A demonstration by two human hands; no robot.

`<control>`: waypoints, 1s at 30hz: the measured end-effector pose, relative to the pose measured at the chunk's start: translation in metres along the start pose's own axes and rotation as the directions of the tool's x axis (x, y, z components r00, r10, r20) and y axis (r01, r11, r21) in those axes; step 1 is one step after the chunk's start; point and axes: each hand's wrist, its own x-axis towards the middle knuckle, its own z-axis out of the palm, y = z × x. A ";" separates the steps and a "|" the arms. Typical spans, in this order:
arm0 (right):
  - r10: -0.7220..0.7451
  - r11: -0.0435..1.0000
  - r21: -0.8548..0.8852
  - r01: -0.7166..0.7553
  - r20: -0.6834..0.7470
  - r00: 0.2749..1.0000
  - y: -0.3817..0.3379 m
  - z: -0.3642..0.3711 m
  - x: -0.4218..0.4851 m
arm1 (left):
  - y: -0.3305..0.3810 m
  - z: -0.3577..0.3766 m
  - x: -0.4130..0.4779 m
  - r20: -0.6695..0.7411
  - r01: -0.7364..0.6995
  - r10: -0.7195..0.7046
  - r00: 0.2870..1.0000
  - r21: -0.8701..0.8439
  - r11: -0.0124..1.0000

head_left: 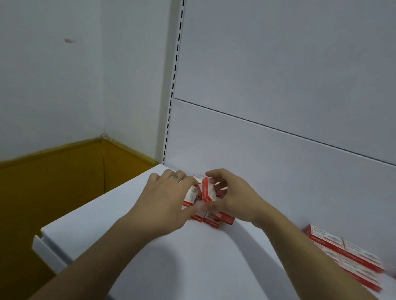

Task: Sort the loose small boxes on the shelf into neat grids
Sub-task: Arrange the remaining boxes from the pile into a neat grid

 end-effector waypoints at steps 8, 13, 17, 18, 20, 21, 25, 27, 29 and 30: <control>0.133 0.878 0.474 -0.064 -0.114 0.985 0.038 -0.047 -0.074 | 0.058 0.019 0.021 -0.070 -0.310 0.302 0.951 -0.231 0.922; 0.154 0.611 0.791 0.020 -0.143 0.978 0.066 -0.063 -0.116 | 0.101 0.036 0.036 -0.145 -0.471 0.448 0.882 -0.283 0.836; 0.186 0.502 0.864 0.052 -0.166 0.969 0.079 -0.075 -0.135 | 0.131 0.049 0.052 -0.187 -0.544 0.511 0.839 -0.318 0.776; 0.193 0.479 0.876 0.062 -0.174 0.966 0.082 -0.077 -0.139 | 0.137 0.054 0.053 -0.192 -0.540 0.505 0.841 -0.350 0.766; 0.217 0.468 0.881 0.067 -0.188 0.958 0.085 -0.078 -0.146 | 0.146 0.066 0.052 -0.197 -0.500 0.465 0.863 -0.455 0.737; 0.246 0.488 0.871 0.060 -0.202 0.948 0.086 -0.076 -0.149 | 0.148 0.073 0.050 -0.197 -0.470 0.435 0.879 -0.518 0.714; 0.446 0.626 0.779 0.026 -0.386 0.807 0.101 -0.065 -0.150 | 0.145 0.091 0.041 -0.146 -0.372 0.365 0.920 -0.621 0.690; 0.476 0.676 0.737 0.002 -0.439 0.762 0.103 -0.055 -0.148 | 0.138 0.091 0.037 -0.120 -0.338 0.347 0.930 -0.644 0.686; 0.479 0.719 0.694 -0.025 -0.470 0.741 0.101 -0.046 -0.147 | 0.132 0.089 0.034 -0.094 -0.319 0.350 0.932 -0.670 0.670; 0.482 0.740 0.671 -0.043 -0.484 0.731 0.100 -0.042 -0.147 | 0.131 0.088 0.032 -0.067 -0.299 0.350 0.934 -0.681 0.668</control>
